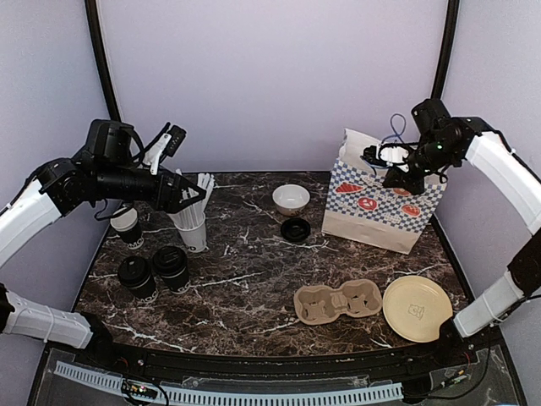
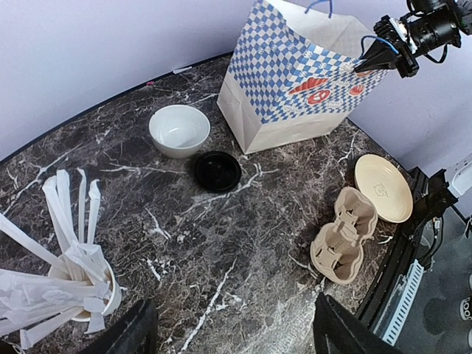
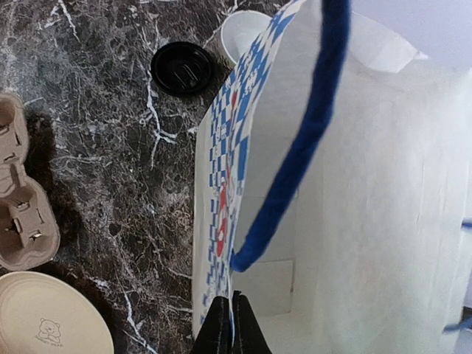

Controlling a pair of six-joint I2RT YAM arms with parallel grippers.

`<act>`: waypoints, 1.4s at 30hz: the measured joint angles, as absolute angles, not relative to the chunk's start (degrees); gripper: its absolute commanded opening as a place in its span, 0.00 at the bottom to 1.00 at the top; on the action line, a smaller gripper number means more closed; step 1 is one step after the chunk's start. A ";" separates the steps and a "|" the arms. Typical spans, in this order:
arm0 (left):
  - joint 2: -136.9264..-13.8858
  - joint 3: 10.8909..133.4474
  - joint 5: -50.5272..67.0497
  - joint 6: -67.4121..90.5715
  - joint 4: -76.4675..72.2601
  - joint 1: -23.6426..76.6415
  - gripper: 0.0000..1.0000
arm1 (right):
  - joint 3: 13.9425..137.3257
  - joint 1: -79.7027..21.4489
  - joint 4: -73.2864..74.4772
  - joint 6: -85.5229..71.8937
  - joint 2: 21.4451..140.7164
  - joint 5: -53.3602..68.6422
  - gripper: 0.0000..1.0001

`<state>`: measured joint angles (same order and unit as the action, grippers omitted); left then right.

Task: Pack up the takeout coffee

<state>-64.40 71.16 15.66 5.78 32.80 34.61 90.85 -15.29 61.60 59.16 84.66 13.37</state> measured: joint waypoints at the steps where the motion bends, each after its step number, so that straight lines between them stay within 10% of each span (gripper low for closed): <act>1: -64.40 71.53 15.66 5.50 32.80 34.61 0.75 | 90.83 -16.58 61.63 59.55 83.50 12.97 0.00; 42: -57.19 85.10 1.37 3.20 39.22 34.61 0.74 | 113.95 -58.83 64.84 57.34 97.95 6.52 0.00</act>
